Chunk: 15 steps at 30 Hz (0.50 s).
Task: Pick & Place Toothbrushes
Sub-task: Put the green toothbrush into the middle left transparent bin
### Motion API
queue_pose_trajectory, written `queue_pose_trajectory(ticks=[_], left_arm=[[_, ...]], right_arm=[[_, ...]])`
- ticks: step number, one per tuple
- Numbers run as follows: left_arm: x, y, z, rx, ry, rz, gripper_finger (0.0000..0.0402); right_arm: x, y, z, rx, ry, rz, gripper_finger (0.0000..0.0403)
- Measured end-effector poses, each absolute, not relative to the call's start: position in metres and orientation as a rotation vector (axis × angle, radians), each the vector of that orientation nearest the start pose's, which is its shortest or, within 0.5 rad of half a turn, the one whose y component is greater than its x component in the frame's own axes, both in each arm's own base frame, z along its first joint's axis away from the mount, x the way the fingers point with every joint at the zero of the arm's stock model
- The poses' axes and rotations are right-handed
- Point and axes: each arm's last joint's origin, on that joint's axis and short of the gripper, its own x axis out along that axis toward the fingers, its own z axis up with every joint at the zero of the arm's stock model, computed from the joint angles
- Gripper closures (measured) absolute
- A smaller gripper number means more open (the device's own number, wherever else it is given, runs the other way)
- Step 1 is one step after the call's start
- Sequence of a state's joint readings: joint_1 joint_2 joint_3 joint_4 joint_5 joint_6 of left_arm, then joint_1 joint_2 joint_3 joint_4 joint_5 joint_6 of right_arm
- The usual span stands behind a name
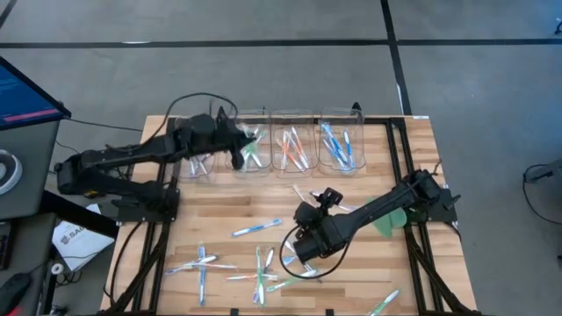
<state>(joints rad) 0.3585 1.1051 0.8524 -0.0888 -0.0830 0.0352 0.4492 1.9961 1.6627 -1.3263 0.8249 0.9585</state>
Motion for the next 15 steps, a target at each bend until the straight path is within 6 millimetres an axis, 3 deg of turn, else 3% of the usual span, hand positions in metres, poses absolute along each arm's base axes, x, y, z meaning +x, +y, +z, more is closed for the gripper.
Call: queue_pose_trajectory(ticks=[8, 15], left_arm=[[0.226, 0.123, 0.283, -0.286, 0.41, 0.501, 0.036], [0.231, 0.139, 0.262, -0.339, 0.489, 0.552, 0.0365]], right_arm=[[0.346, 0.14, 0.233, -0.175, 1.008, -0.837, 0.0135], [0.346, 0.14, 0.233, -0.175, 1.007, -0.836, 0.0135]])
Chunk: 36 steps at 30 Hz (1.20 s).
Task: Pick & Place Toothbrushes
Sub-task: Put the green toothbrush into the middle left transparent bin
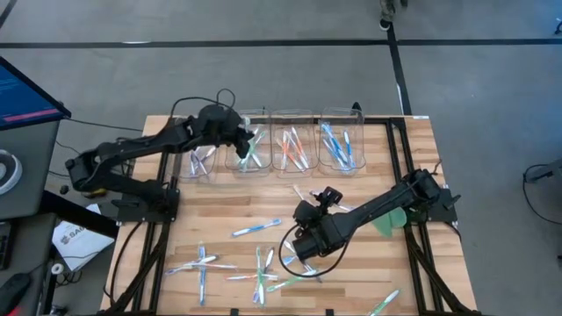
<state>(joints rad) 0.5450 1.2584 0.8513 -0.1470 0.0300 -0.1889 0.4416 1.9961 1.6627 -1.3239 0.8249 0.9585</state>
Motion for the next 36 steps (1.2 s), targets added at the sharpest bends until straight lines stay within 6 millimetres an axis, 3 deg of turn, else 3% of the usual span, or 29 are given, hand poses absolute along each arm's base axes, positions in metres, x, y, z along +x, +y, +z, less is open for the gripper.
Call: queue_pose_trajectory(ticks=[5, 24, 36], left_arm=[[0.23, 0.14, 0.251, -0.336, 0.583, 0.55, 0.0355], [0.221, 0.136, 0.246, -0.287, 0.707, 0.551, 0.0355], [0.236, 0.146, 0.204, -0.338, 0.889, 0.544, 0.0316]], right_arm=[[0.346, 0.14, 0.233, -0.174, 1.007, -0.836, 0.0135], [0.354, 0.14, 0.231, -0.164, 0.986, -0.805, 0.0135], [0.354, 0.14, 0.231, -0.159, 0.987, -0.803, 0.0135]])
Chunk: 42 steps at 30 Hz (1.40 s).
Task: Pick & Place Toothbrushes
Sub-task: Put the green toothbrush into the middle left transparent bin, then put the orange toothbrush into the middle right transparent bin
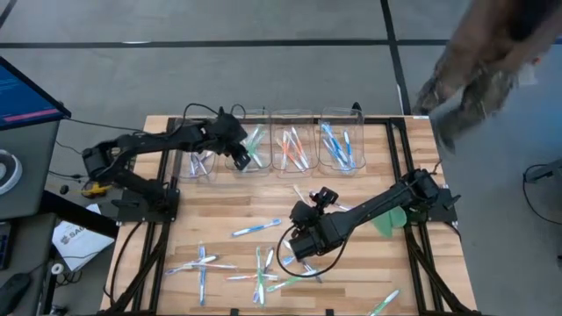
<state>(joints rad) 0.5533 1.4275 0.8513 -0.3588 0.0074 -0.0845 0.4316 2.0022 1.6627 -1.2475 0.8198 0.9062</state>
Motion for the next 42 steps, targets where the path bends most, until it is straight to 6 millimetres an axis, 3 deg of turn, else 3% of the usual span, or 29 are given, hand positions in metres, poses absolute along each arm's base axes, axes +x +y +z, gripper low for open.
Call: queue_pose_trajectory(ticks=[6, 13, 17, 20, 26, 31, 37, 42], left_arm=[[0.235, 0.146, 0.207, -0.326, 0.881, 0.568, 0.0301], [0.22, 0.134, 0.245, -0.28, 0.73, 0.584, 0.0302], [0.21, 0.117, 0.27, -0.246, 0.623, 0.546, 0.0302], [0.203, 0.102, 0.277, -0.221, 0.574, 0.504, 0.0302], [0.201, 0.08, 0.275, -0.183, 0.507, 0.419, 0.0302], [0.205, 0.068, 0.264, -0.166, 0.505, 0.36, 0.0302], [0.208, 0.055, 0.248, -0.117, 0.513, 0.294, 0.0302], [0.21, 0.045, 0.239, -0.081, 0.488, 0.243, 0.0302]], right_arm=[[0.354, 0.14, 0.231, -0.155, 0.987, -0.802, 0.0135], [0.353, 0.14, 0.23, -0.203, 1.042, -0.755, 0.0135], [0.343, 0.148, 0.228, -0.21, 1.211, -0.651, 0.0135], [0.338, 0.156, 0.228, -0.171, 1.205, -0.66, 0.0135], [0.344, 0.168, 0.227, -0.048, 1.099, -0.644, 0.0135], [0.356, 0.171, 0.225, -0.054, 1.056, -0.571, 0.0135], [0.363, 0.141, 0.218, -0.011, 1.118, -0.657, 0.0135], [0.365, 0.117, 0.198, 0.014, 1.206, -0.665, 0.0135]])
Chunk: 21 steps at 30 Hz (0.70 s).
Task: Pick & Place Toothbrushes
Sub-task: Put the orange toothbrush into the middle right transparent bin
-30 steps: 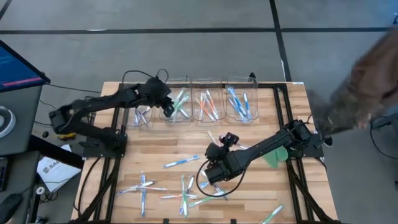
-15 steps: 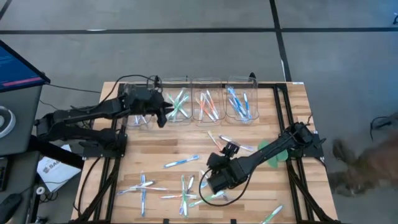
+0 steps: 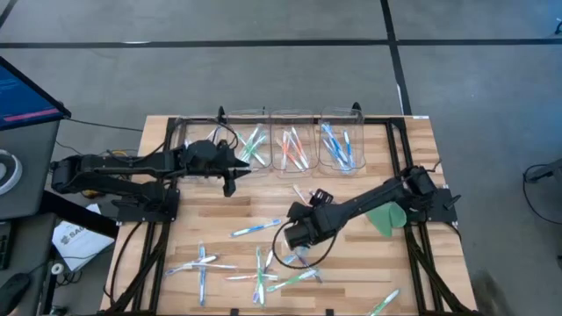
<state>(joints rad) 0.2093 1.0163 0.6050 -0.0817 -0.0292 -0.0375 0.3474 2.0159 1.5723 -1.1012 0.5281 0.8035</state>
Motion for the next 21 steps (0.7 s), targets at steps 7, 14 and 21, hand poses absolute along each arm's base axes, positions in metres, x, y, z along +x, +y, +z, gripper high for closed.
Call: queue_pose_trajectory(ticks=[7, 14, 21], left_arm=[[0.211, 0.021, 0.225, -0.019, 0.466, 0.123, 0.0302], [0.207, -0.007, 0.205, 0.011, 0.44, -0.01, 0.0302], [0.199, -0.029, 0.191, -0.007, 0.318, -0.116, 0.0302]], right_arm=[[0.355, 0.086, 0.157, 0.047, 1.289, -0.723, 0.0135], [0.355, 0.074, 0.138, 0.157, 1.314, -0.664, 0.0135], [0.355, 0.067, 0.13, 0.22, 1.312, -0.62, 0.0135]])
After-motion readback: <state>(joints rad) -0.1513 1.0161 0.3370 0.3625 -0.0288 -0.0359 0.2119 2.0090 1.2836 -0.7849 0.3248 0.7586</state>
